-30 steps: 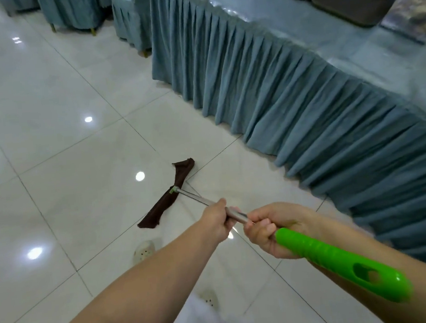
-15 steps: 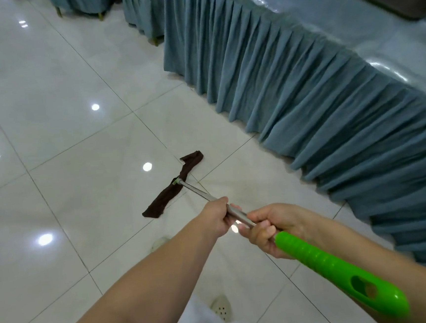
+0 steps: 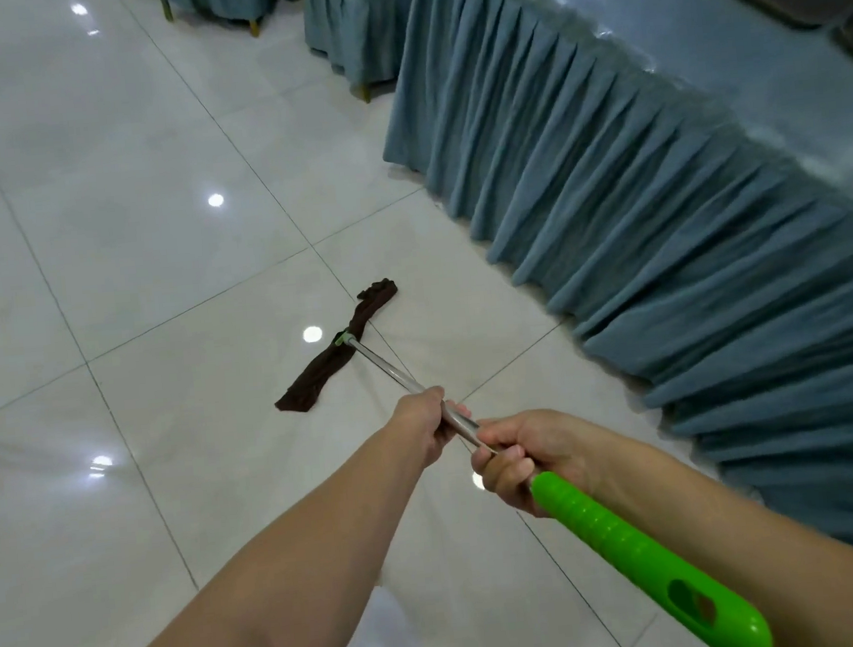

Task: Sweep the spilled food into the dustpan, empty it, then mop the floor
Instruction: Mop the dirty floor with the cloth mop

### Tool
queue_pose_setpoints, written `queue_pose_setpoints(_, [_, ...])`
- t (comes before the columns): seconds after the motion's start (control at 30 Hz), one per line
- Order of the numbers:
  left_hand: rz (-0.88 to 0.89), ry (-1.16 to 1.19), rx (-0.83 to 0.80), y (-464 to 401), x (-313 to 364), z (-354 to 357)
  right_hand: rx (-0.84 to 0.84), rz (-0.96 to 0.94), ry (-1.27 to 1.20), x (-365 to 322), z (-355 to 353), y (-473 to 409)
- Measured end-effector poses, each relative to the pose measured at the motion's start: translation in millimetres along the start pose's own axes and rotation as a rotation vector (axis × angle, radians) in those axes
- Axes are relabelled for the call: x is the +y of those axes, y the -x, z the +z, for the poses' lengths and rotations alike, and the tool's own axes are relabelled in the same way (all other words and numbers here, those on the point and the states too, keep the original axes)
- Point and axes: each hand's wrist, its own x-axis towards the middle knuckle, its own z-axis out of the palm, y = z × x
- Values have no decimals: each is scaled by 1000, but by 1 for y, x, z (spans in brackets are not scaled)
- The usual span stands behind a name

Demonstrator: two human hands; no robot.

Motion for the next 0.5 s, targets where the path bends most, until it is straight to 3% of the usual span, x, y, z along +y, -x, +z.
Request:
queue_pose_setpoints(0.27, [73,100,39,-35,124,-46,-4,-45,130,-80,117,-50])
queue_pose_setpoints(0.5, [140,225,92,-52,186,-94,37,-64,318,-105,197,-89])
